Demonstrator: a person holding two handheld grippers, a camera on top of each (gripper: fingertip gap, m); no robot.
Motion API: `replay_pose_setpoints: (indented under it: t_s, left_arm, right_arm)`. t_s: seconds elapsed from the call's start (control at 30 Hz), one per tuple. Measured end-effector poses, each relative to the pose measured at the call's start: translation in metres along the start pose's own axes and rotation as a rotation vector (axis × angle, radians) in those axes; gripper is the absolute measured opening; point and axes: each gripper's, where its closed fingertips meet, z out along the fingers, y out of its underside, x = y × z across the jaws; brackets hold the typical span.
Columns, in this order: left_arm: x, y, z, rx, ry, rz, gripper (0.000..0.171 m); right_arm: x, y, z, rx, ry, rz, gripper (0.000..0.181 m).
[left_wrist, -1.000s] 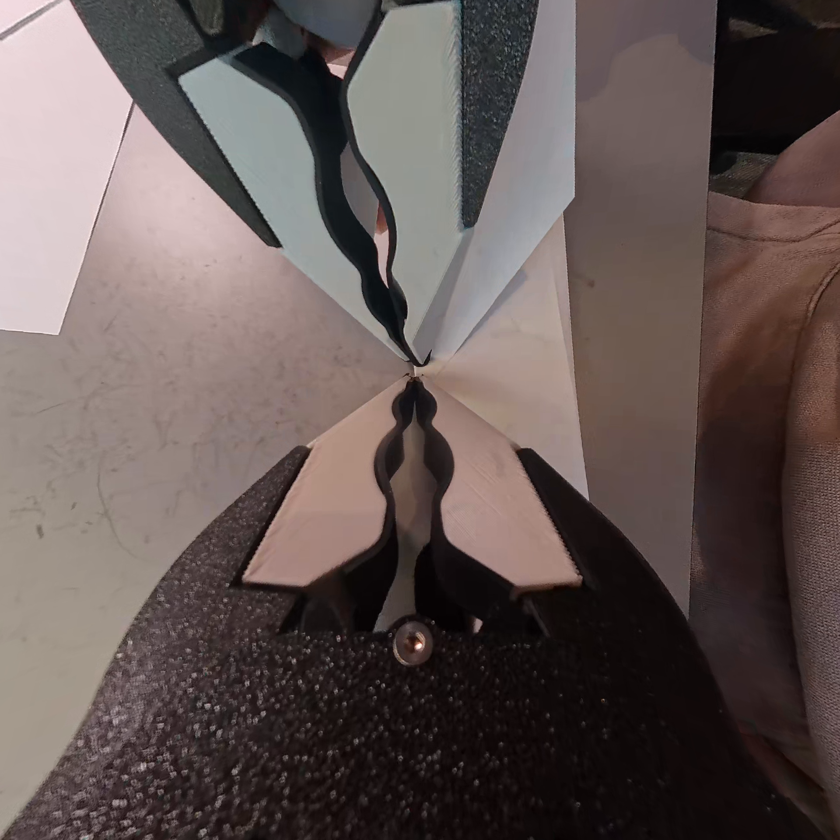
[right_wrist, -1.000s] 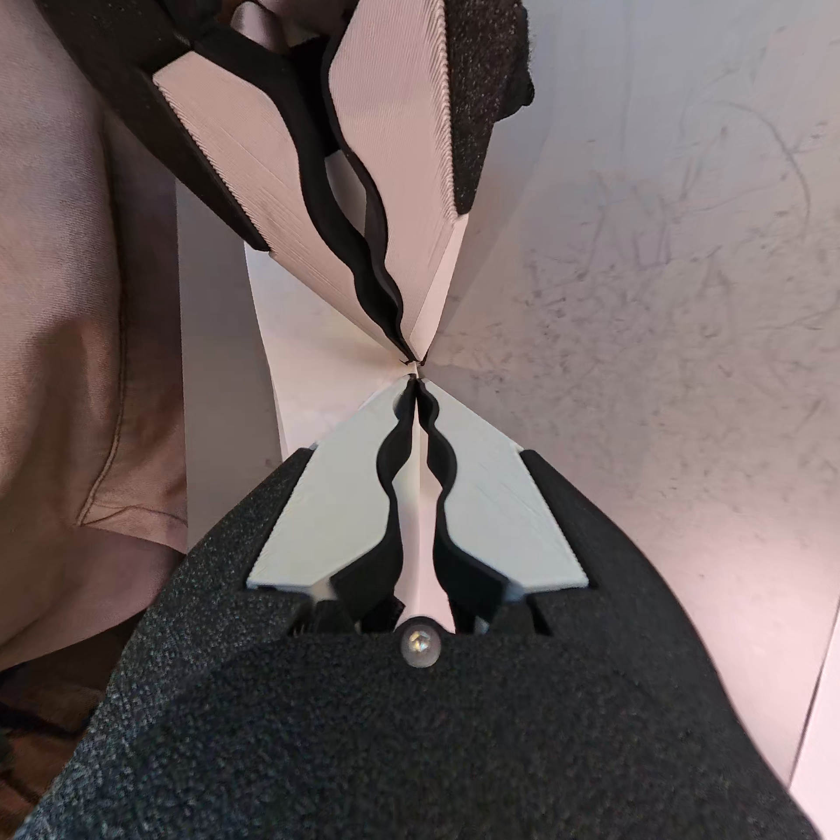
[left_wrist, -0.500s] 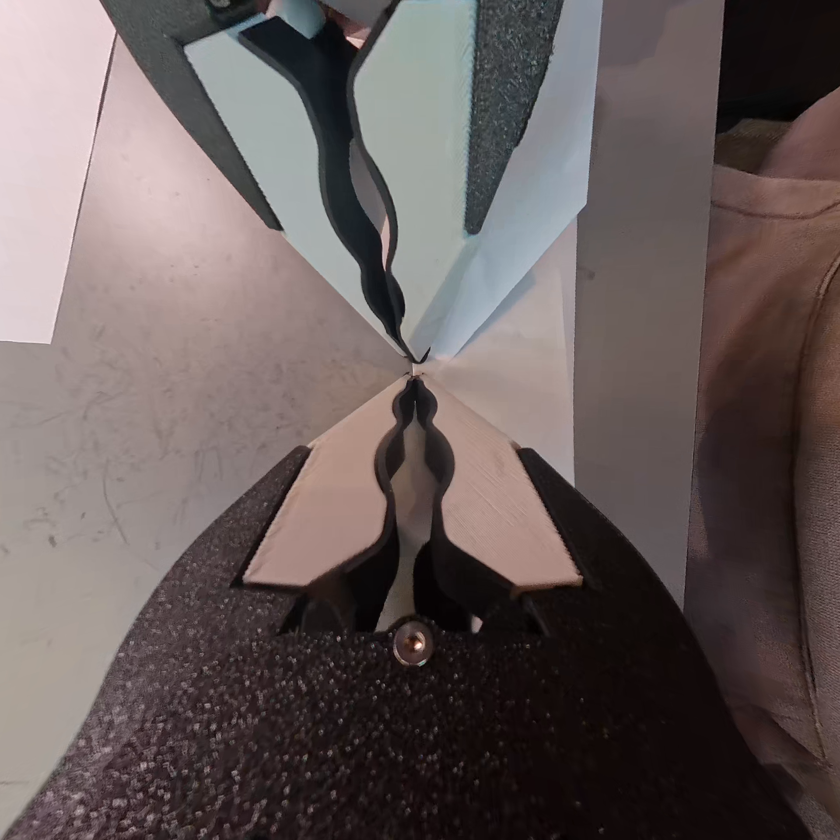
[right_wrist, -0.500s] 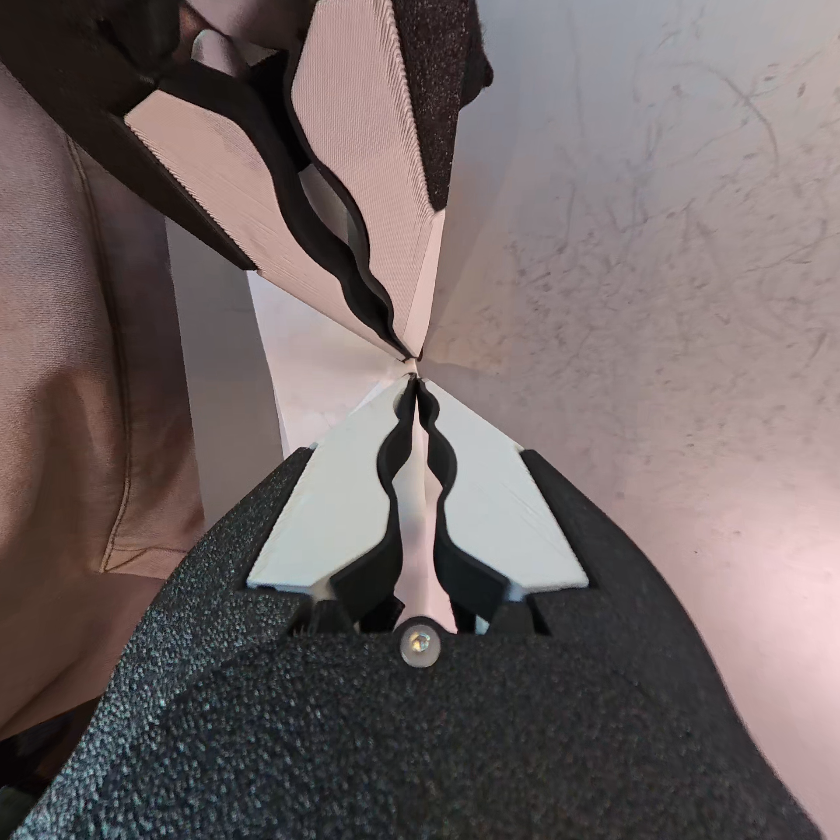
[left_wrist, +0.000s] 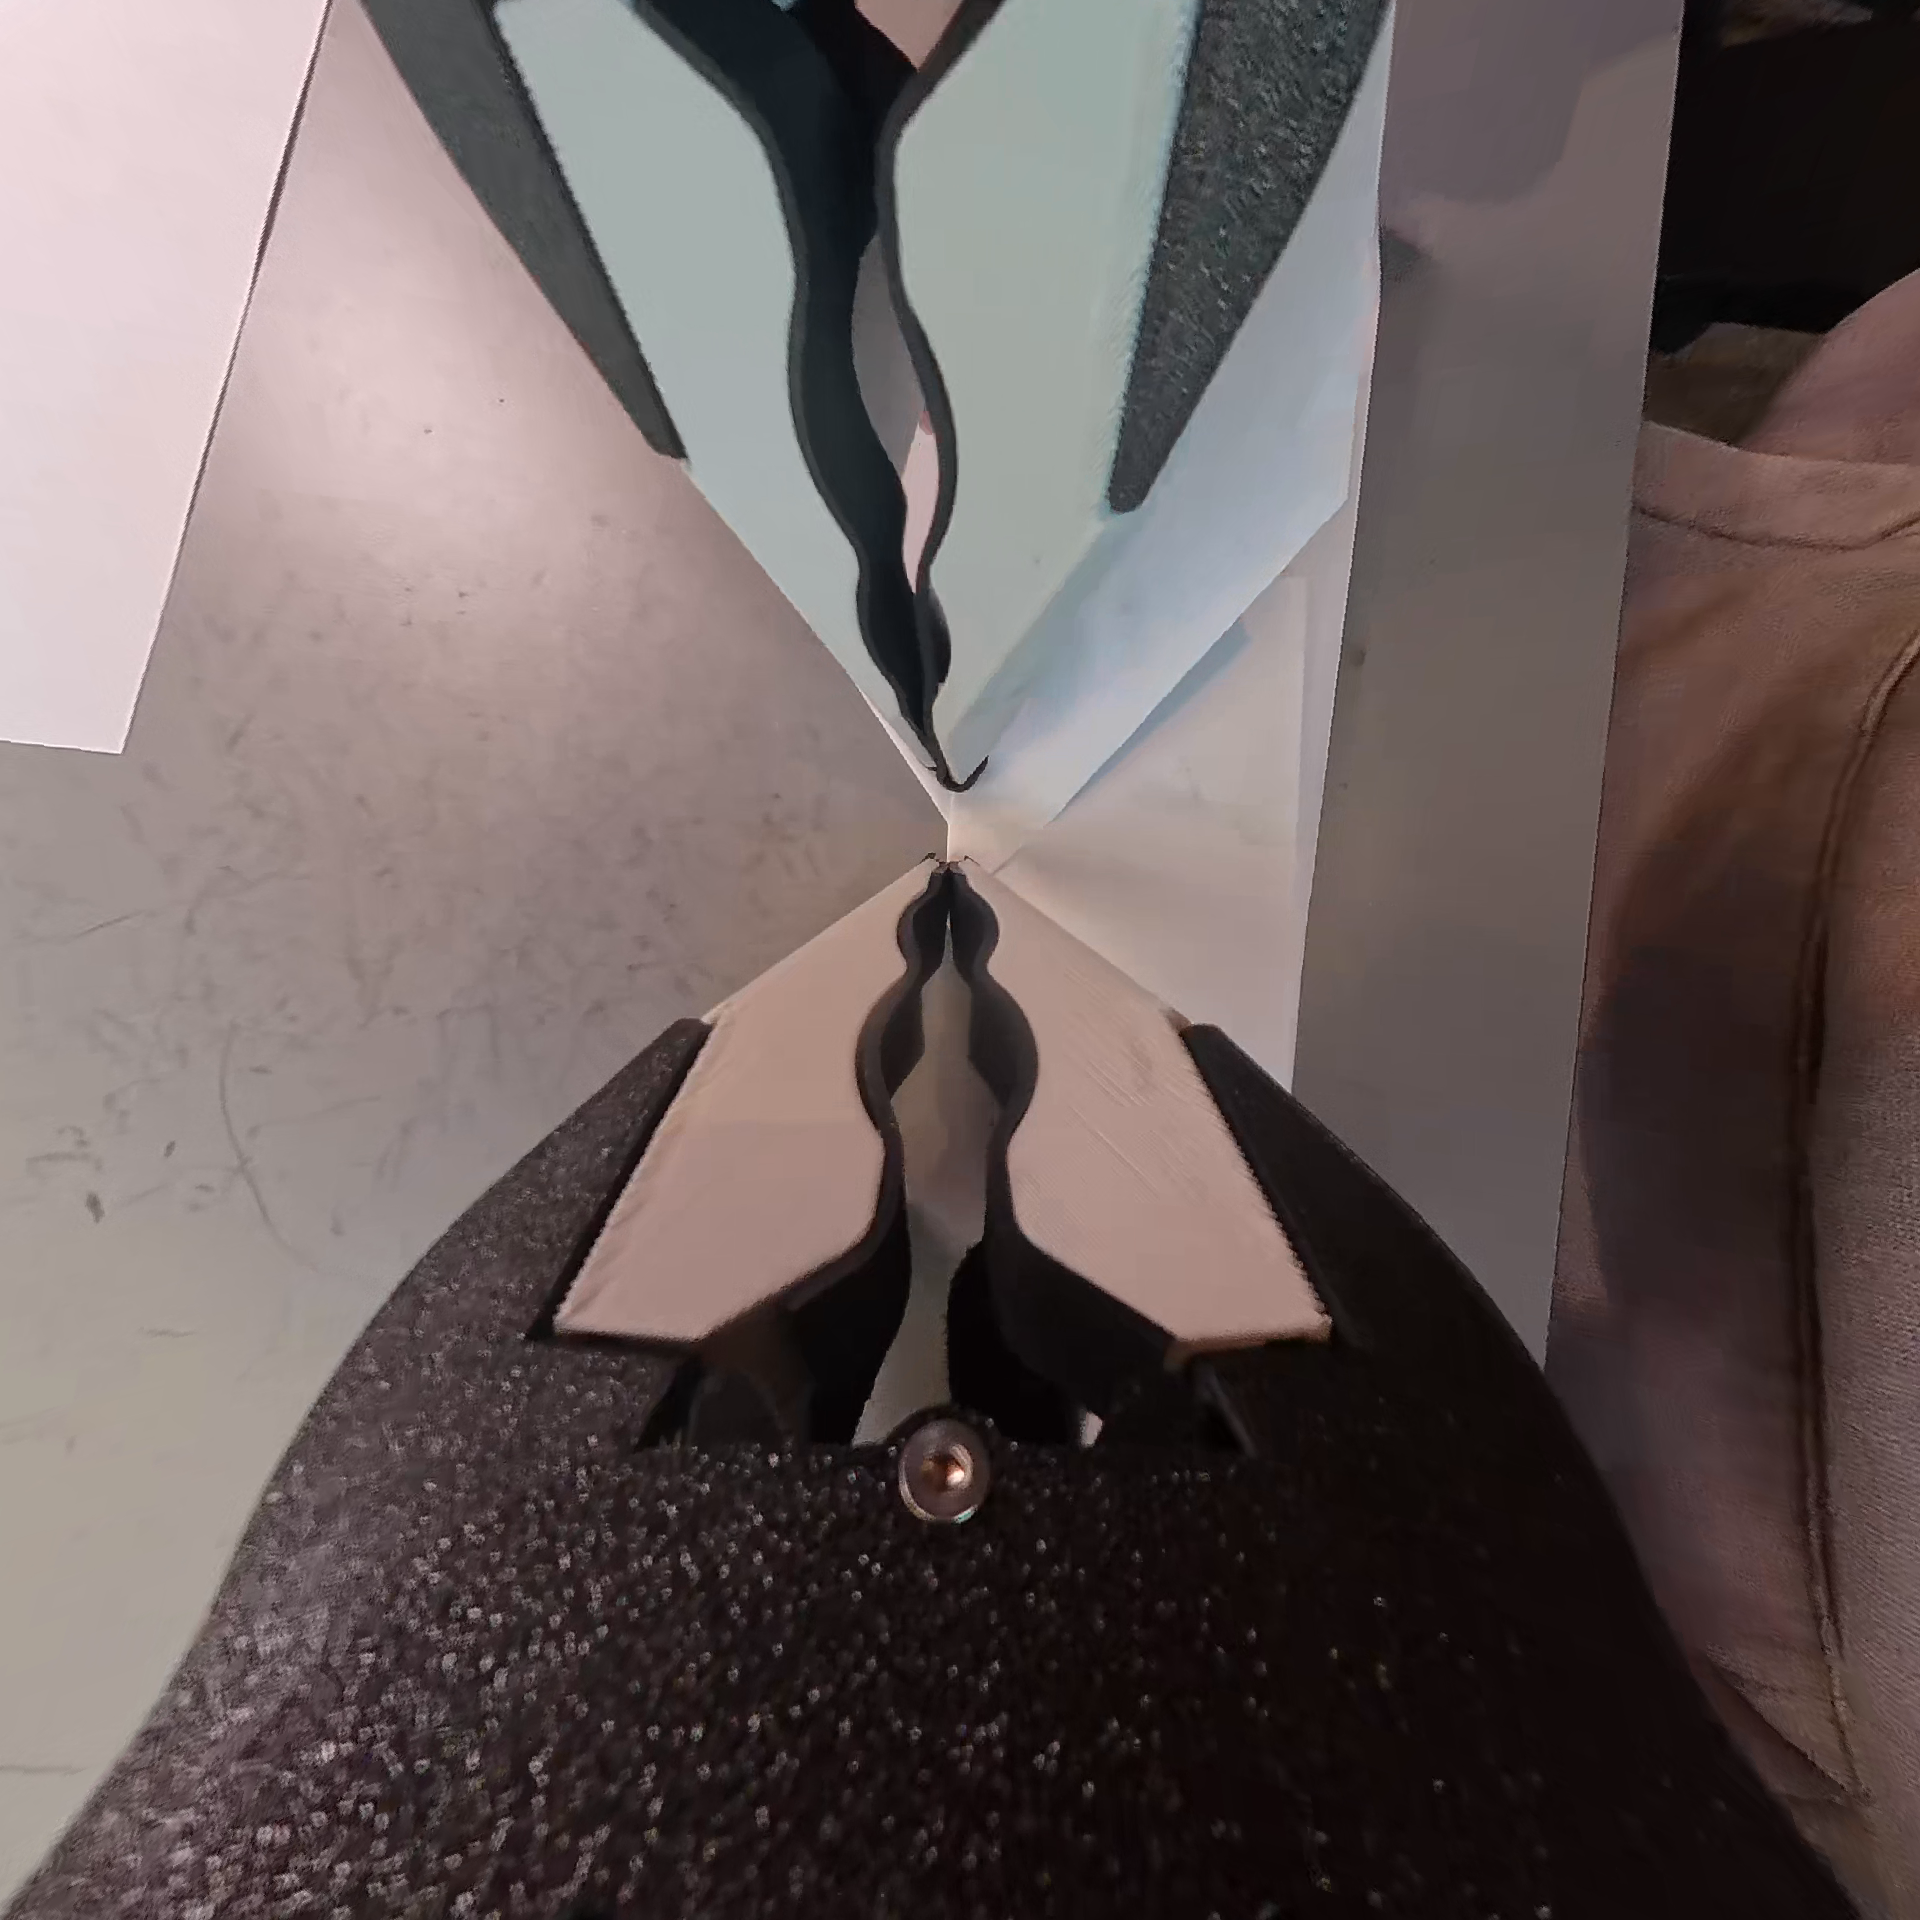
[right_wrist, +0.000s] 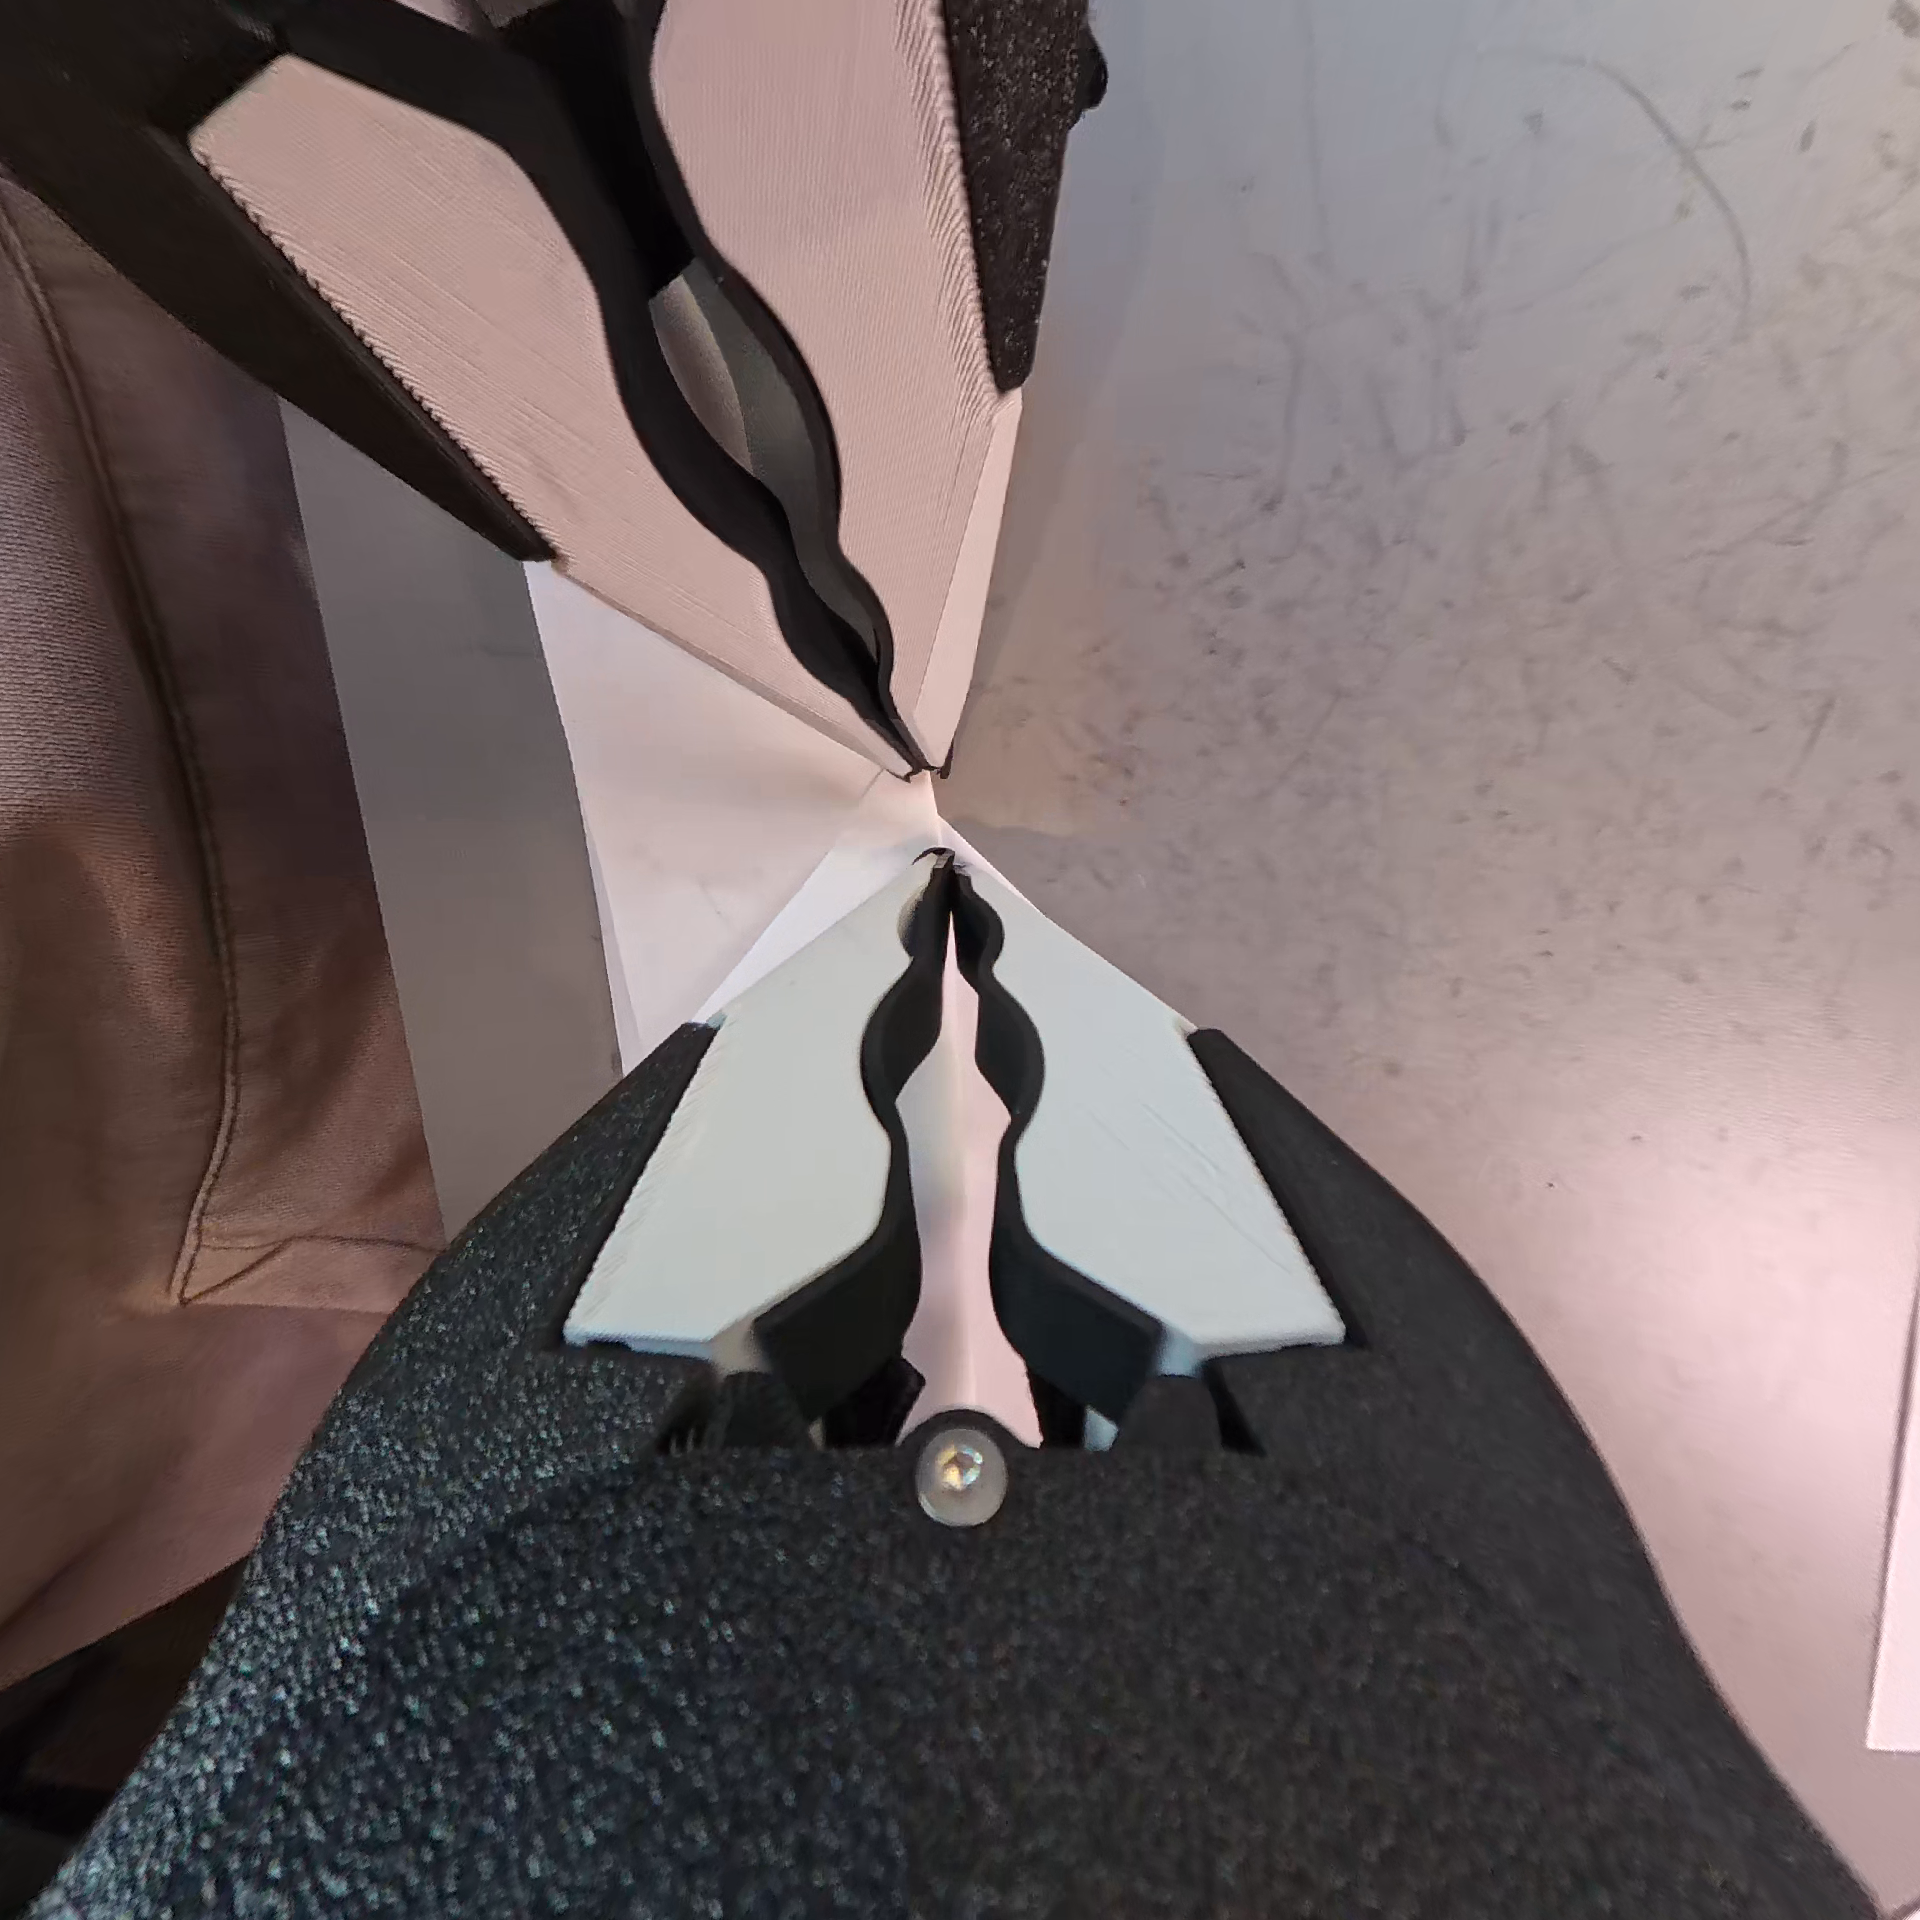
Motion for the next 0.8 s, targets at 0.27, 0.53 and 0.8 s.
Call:
replay_pose_setpoints:
  t_s: [0.27, 0.53, 0.8]
  left_arm:
    - [0.001, -0.008, 0.008, 0.01, -0.001, 0.015, 0.0]
    - [0.001, -0.007, 0.007, 0.012, -0.022, 0.046, 0.0]
    - [0.001, -0.007, 0.007, 0.022, -0.023, 0.043, 0.0]
  right_arm:
    - [0.0, 0.0, -0.001, 0.074, 0.005, 0.049, 0.0]
    - [0.001, 0.012, -0.016, 0.141, -0.083, 0.16, 0.0]
    - [-0.003, 0.01, -0.011, 0.115, -0.073, 0.108, 0.0]
